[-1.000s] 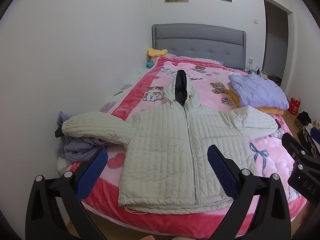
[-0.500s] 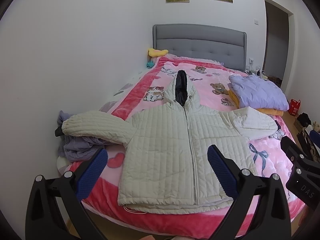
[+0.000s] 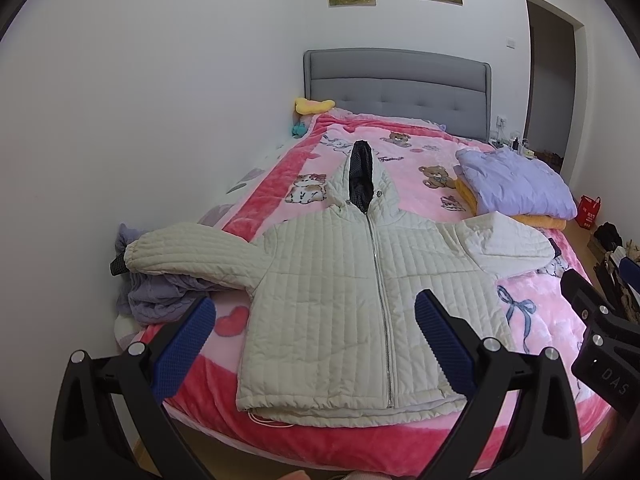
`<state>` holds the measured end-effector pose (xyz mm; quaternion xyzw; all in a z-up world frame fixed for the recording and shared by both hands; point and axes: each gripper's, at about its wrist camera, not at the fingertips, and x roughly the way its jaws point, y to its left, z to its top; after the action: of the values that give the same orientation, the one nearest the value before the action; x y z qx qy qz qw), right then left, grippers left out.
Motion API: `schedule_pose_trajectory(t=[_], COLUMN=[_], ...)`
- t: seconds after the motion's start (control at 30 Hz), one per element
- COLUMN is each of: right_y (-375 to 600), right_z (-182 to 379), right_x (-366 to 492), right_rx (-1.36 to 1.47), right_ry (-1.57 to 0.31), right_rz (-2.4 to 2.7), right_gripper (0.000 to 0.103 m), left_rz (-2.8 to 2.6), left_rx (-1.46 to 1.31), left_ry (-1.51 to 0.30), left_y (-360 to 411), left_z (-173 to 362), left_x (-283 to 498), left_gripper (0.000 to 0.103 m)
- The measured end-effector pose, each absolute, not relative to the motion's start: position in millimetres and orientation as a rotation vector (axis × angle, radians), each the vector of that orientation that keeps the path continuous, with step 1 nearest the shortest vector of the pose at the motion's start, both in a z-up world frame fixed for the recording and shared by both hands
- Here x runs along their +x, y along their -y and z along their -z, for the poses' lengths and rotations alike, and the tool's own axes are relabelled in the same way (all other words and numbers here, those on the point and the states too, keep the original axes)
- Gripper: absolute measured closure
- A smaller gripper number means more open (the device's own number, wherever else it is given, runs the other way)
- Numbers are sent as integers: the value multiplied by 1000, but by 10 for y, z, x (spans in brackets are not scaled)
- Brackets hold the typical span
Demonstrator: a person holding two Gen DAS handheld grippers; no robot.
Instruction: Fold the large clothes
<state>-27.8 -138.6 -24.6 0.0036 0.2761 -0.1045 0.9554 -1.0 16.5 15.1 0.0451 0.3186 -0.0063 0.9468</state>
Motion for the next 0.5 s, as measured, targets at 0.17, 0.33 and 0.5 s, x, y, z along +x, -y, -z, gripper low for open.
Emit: schedule_pose_trajectory(t=[0.17, 0.33, 0.5], right_y=[1400, 1405, 1409], right_z=[250, 251, 263], right_x=[-279, -283, -291], right_rx=[8, 9, 10], right_ry=[-563, -562, -563], right_rz=[215, 215, 217], right_gripper=[8, 8, 8], left_rz=[14, 14, 13], left_rx=[95, 99, 102], left_ry=[-651, -655, -662], left_y=[-159, -127, -103], left_z=[-146, -108, -57], left_x=[-13, -42, -49], left_gripper=[5, 5, 5])
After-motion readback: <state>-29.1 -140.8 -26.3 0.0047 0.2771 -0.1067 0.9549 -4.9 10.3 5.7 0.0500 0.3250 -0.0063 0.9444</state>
